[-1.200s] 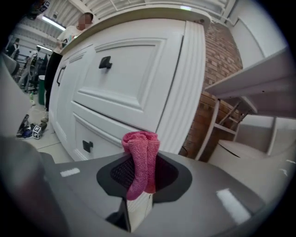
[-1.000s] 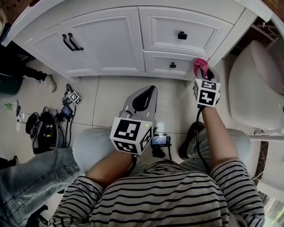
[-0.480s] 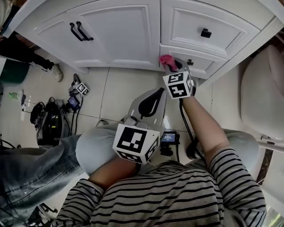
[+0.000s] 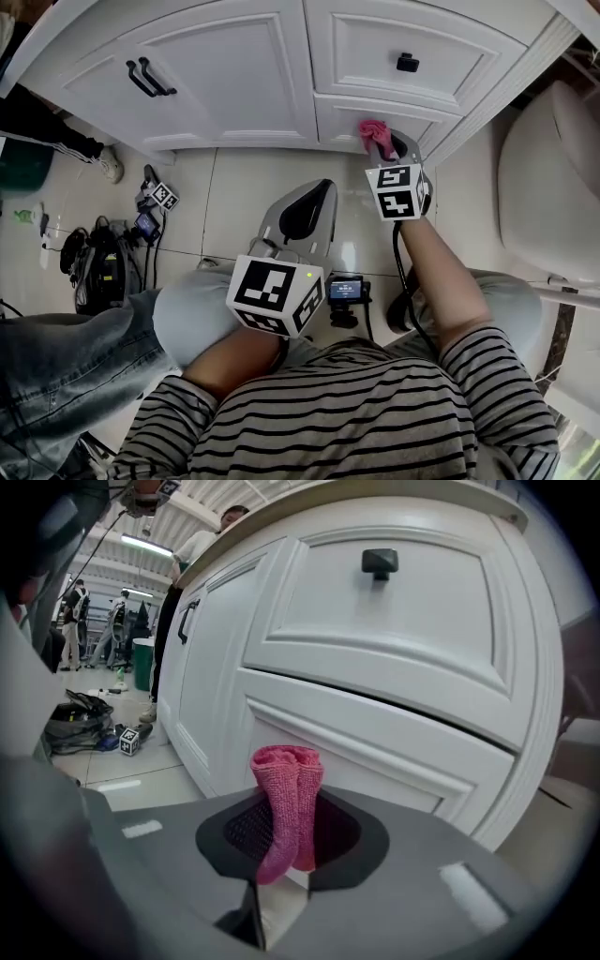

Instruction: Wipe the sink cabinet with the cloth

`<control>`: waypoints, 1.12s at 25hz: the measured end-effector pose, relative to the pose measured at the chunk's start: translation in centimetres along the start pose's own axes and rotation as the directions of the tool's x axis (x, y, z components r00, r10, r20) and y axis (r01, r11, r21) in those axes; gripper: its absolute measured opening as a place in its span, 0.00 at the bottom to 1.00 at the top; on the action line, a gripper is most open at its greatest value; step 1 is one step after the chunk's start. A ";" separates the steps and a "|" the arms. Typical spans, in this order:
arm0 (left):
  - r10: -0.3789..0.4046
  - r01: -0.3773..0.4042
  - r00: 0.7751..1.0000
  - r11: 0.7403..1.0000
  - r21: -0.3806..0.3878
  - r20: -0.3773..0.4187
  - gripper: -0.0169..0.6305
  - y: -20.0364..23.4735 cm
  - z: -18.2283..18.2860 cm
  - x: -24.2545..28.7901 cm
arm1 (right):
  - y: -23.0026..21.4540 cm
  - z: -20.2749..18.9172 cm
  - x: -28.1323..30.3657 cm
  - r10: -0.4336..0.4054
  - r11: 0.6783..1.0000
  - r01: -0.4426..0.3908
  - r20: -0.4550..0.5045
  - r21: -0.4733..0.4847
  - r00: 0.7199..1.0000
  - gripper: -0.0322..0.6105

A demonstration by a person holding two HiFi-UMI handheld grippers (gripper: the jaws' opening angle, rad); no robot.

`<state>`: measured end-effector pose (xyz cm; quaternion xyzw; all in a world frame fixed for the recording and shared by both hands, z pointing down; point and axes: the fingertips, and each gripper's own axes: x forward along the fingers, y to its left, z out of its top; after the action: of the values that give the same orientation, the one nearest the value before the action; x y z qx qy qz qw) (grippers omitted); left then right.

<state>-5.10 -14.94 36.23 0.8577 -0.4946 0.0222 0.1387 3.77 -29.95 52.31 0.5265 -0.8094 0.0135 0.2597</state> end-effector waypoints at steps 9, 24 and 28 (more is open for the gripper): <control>0.007 -0.006 1.000 1.000 0.031 -0.017 0.03 -0.5 -0.5 0.5 | -7.5 -3.3 -1.4 -0.141 0.983 0.145 -0.045 0.115 0.989 0.18; 0.014 -0.012 0.999 0.999 -0.032 0.038 0.03 0.6 1.0 -0.9 | 1.6 -2.7 0.9 0.061 0.989 -0.071 0.078 0.127 0.995 0.18; 0.042 -0.041 0.999 0.998 -0.051 0.017 0.03 1.8 0.5 -1.3 | 8.8 -1.6 4.7 0.221 0.975 -0.223 0.098 0.006 0.970 0.18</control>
<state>-7.39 -14.80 35.95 0.8437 -0.5138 0.0049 0.1552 -4.61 -29.55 57.92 0.4348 -0.8747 0.0238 0.2128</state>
